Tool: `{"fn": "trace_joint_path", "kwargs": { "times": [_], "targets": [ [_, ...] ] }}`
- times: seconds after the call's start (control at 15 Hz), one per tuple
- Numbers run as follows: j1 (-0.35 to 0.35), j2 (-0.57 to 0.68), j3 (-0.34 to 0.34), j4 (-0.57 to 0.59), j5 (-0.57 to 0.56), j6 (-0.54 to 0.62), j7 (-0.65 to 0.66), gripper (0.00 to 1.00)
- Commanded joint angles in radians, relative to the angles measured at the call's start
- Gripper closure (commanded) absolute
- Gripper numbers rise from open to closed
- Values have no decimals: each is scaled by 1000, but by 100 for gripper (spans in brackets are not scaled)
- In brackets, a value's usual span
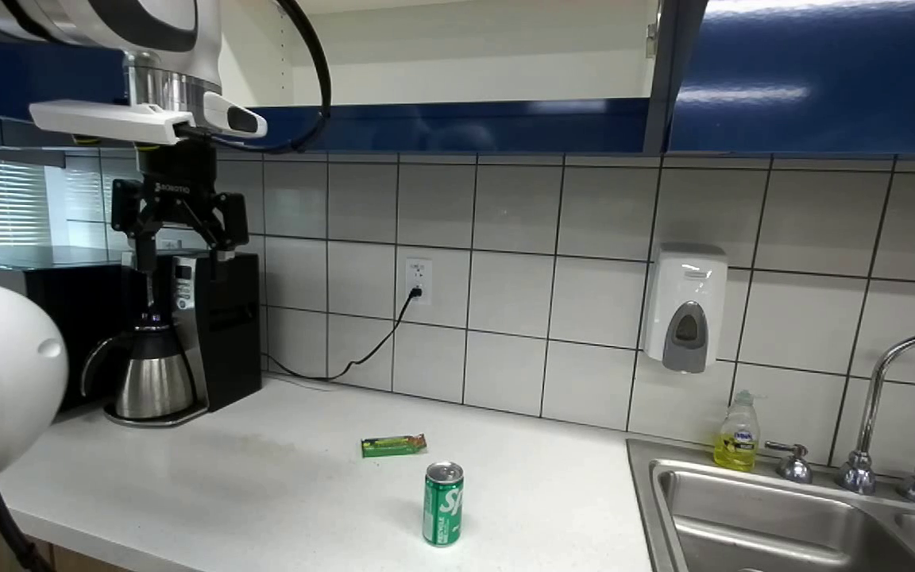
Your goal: Pick up the canned drink and put it in the shelf
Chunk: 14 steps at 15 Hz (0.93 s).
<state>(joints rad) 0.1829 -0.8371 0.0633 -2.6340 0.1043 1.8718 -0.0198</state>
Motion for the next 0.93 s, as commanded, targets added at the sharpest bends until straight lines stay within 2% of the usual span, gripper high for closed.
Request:
{"fn": "trace_joint_path", "kwargs": {
  "times": [0.0,0.4,0.87],
  "targets": [
    [-12,0,10,3,8,-3,-7,0],
    [-26,17,8,-1,-5,13,-5,0],
    [-101,51,-24,-47,-54,66,-6,0]
  ]
}}
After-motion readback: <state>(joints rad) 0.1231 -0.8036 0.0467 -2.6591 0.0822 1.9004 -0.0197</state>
